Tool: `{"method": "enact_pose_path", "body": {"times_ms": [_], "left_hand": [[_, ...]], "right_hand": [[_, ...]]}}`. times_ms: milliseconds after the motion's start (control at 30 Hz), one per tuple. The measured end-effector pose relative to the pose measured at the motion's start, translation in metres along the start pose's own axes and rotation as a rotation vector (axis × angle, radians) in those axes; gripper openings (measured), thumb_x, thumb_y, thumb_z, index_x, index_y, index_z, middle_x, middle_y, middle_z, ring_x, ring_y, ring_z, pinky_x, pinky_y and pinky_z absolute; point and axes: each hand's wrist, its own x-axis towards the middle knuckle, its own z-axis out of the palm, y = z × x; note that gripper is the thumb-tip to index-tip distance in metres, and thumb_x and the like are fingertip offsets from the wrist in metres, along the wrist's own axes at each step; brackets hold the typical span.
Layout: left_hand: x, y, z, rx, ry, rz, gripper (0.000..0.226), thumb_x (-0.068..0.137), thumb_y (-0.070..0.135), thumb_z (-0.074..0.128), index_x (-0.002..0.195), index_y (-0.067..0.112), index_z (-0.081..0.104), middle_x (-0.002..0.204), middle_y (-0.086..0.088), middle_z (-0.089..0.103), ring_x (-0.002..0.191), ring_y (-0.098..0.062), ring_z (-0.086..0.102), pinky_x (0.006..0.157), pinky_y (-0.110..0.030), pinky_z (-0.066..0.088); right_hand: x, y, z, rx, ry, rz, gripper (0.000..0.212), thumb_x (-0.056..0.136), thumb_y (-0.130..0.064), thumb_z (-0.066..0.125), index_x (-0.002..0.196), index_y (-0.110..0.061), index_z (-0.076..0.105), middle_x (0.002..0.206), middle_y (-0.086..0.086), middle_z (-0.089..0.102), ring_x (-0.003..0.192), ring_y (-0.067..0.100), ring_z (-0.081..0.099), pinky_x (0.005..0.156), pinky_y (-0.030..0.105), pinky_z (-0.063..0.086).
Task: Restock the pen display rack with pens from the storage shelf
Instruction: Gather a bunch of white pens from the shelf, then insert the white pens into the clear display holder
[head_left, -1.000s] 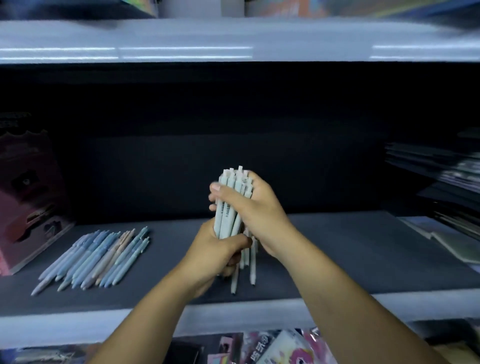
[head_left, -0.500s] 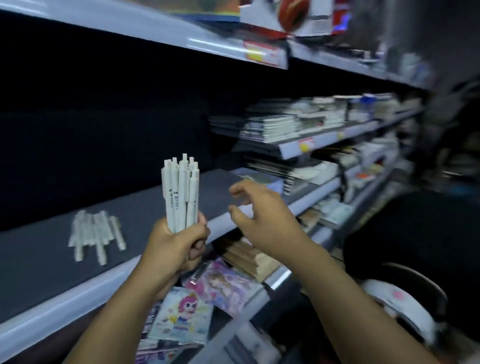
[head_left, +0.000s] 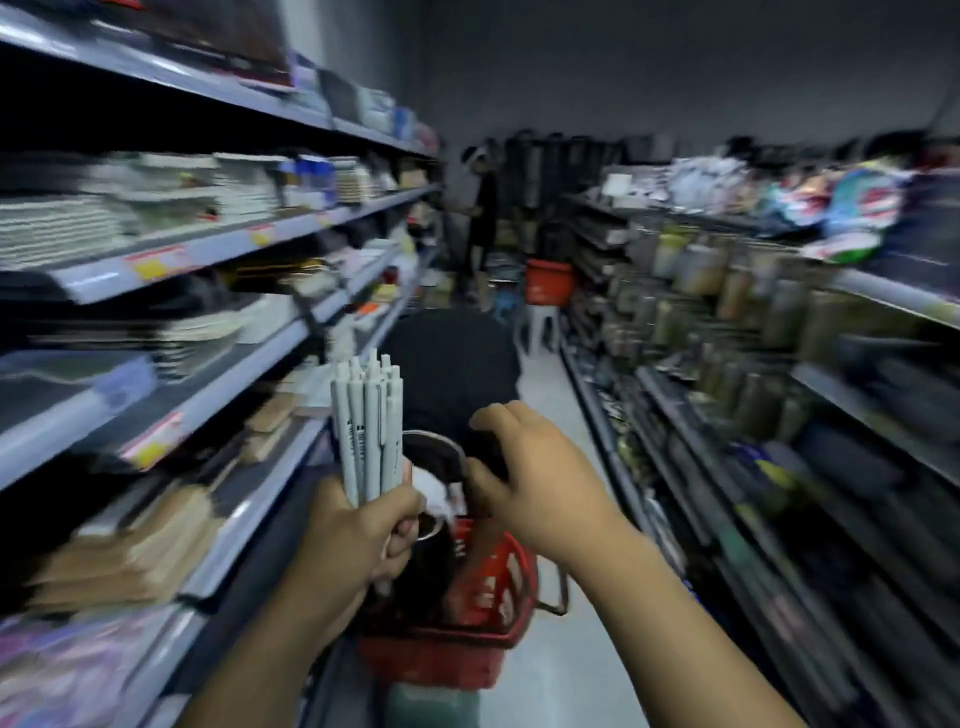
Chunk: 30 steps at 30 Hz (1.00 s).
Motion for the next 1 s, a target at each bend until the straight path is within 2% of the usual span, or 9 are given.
{"method": "enact_pose_path", "body": {"times_ms": [100,167,333,533,700,800,900,1000], "left_hand": [[0.035,-0.029,0.072,-0.003,-0.157,-0.033,0.021,0.073,0.004,0.063,0.068,0.016,0.047,0.060,-0.009,0.034,0.047,-0.015,0.027,0.042,-0.016,0.021],[0.060,-0.050,0.121,-0.012,-0.205,-0.064,0.019,0.073,0.005,0.065,0.069,0.016,0.050,0.060,-0.009,0.036,0.047,-0.016,0.029,0.041,-0.017,0.023],[0.133,-0.100,0.238,-0.018,-0.227,-0.105,0.017,0.071,0.007,0.066,0.077,0.011,0.051,0.061,-0.009,0.038,0.046,-0.016,0.032,0.040,-0.016,0.025],[0.219,-0.144,0.343,-0.037,-0.189,-0.173,0.025,0.073,0.009,0.068,0.095,0.007,0.058,0.064,-0.012,0.044,0.047,-0.017,0.037,0.043,-0.020,0.025],[0.298,-0.176,0.386,-0.080,-0.108,-0.207,0.035,0.080,0.007,0.073,0.112,0.005,0.057,0.068,-0.014,0.055,0.046,-0.016,0.038,0.042,-0.019,0.023],[0.350,-0.198,0.398,-0.053,-0.086,-0.179,0.036,0.079,0.013,0.070,0.107,-0.001,0.053,0.074,-0.017,0.064,0.045,-0.015,0.039,0.041,-0.019,0.025],[0.416,-0.227,0.401,-0.018,-0.054,-0.170,0.029,0.090,0.008,0.070,0.106,-0.010,0.054,0.080,-0.017,0.069,0.045,-0.015,0.041,0.039,-0.020,0.028],[0.496,-0.250,0.401,-0.001,-0.043,-0.164,0.015,0.095,0.006,0.065,0.102,-0.005,0.059,0.076,-0.016,0.062,0.047,-0.016,0.040,0.039,-0.020,0.028]], "right_hand": [[-0.019,0.080,-0.025,-0.062,0.010,0.136,0.040,0.101,-0.040,0.052,0.137,-0.026,0.046,0.133,-0.003,0.051,0.118,0.023,0.053,0.088,0.039,0.050],[-0.027,0.134,-0.037,-0.091,0.023,0.207,0.040,0.101,-0.041,0.052,0.137,-0.025,0.046,0.134,-0.002,0.051,0.120,0.023,0.053,0.090,0.039,0.050],[-0.025,0.272,-0.059,-0.130,0.021,0.304,0.038,0.099,-0.038,0.055,0.132,-0.023,0.047,0.125,0.002,0.052,0.115,0.027,0.052,0.084,0.040,0.049],[0.011,0.414,-0.075,-0.077,-0.046,0.344,0.037,0.098,-0.036,0.055,0.132,-0.022,0.049,0.124,0.003,0.053,0.115,0.027,0.053,0.092,0.042,0.049],[0.067,0.499,-0.067,-0.066,-0.111,0.312,0.047,0.098,-0.037,0.053,0.142,-0.023,0.043,0.133,0.002,0.052,0.123,0.027,0.047,0.101,0.041,0.044],[0.111,0.542,-0.055,-0.054,-0.111,0.279,0.049,0.099,-0.036,0.053,0.144,-0.023,0.042,0.135,0.003,0.052,0.125,0.027,0.046,0.103,0.041,0.042],[0.163,0.584,-0.035,-0.030,-0.106,0.265,0.047,0.100,-0.036,0.052,0.144,-0.023,0.042,0.137,0.002,0.051,0.127,0.025,0.044,0.103,0.040,0.043],[0.228,0.626,-0.008,-0.025,-0.109,0.249,0.047,0.101,-0.036,0.052,0.144,-0.023,0.041,0.138,0.002,0.049,0.127,0.025,0.045,0.103,0.042,0.044]]}}
